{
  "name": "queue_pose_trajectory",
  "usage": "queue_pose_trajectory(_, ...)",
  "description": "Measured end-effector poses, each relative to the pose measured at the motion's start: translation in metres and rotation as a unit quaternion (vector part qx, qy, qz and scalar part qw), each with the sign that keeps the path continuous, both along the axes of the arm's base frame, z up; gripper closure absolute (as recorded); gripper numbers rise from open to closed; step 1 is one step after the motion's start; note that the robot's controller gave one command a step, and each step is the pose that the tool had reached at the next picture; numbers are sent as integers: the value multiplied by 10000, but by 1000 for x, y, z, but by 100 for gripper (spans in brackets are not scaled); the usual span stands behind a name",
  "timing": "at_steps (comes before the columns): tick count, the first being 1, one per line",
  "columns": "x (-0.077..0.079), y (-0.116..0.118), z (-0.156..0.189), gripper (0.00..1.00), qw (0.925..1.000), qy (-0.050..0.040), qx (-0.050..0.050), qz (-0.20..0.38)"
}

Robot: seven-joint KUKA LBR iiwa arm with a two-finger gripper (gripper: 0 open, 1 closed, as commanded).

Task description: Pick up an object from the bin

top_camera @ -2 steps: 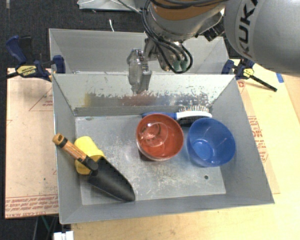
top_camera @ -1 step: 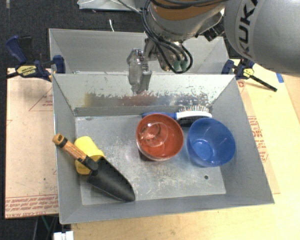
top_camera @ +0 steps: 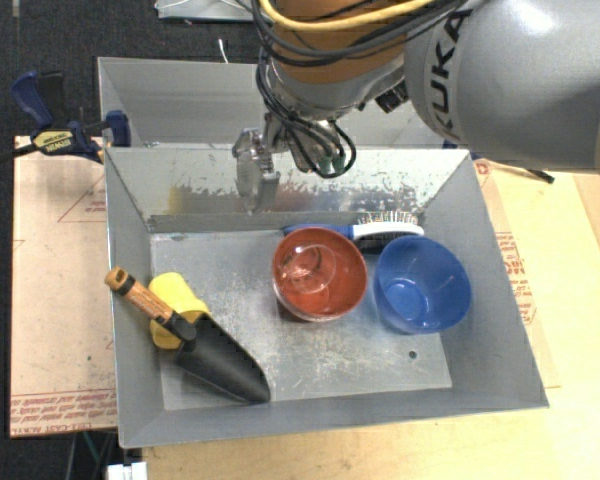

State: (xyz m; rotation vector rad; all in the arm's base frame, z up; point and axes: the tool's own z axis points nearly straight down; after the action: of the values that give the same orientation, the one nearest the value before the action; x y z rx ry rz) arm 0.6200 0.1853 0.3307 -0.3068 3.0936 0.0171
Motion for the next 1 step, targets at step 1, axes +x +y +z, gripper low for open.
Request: queue_pose_trajectory(1, -47, 7, 17, 100, 9995, -73, 5, 292)
